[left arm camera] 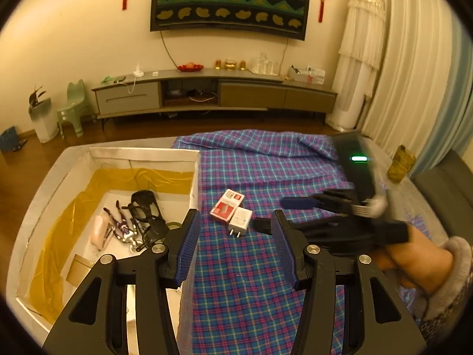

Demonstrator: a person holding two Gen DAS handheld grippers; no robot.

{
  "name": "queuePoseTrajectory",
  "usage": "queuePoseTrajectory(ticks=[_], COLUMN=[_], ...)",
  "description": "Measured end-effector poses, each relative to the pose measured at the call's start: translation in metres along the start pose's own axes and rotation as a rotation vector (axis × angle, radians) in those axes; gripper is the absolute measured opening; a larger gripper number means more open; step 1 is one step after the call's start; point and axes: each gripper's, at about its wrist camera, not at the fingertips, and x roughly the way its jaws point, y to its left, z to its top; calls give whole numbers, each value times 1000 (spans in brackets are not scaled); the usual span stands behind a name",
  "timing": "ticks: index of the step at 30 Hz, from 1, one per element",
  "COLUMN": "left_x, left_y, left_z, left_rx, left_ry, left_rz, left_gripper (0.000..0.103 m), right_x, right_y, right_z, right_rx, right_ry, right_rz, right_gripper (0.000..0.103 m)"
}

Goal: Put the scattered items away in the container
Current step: 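Move both open tools back over the items on the shirt, then grasp the red staple box with the left tool while the right tool grasps the white charger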

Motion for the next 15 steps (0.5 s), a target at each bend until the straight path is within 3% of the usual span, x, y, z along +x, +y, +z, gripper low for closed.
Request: queuePoseTrajectory(ticks=[6,8,15], left_x=[10,17,58], left_y=[-7,-15,-48], left_z=[-3,0,13], left_rx=[17,51,119], left_ry=[21,31,89], left_rz=[-20,-23,-24], left_gripper=[52,52,52], right_x=[72,84,54], right_y=[-7,-11,-43], right_z=[6,2,-12], right_rx=[-86,-99,-48], right_ry=[90,105,104], right_rz=[-47,-57,-37], right_gripper=[66,50,49])
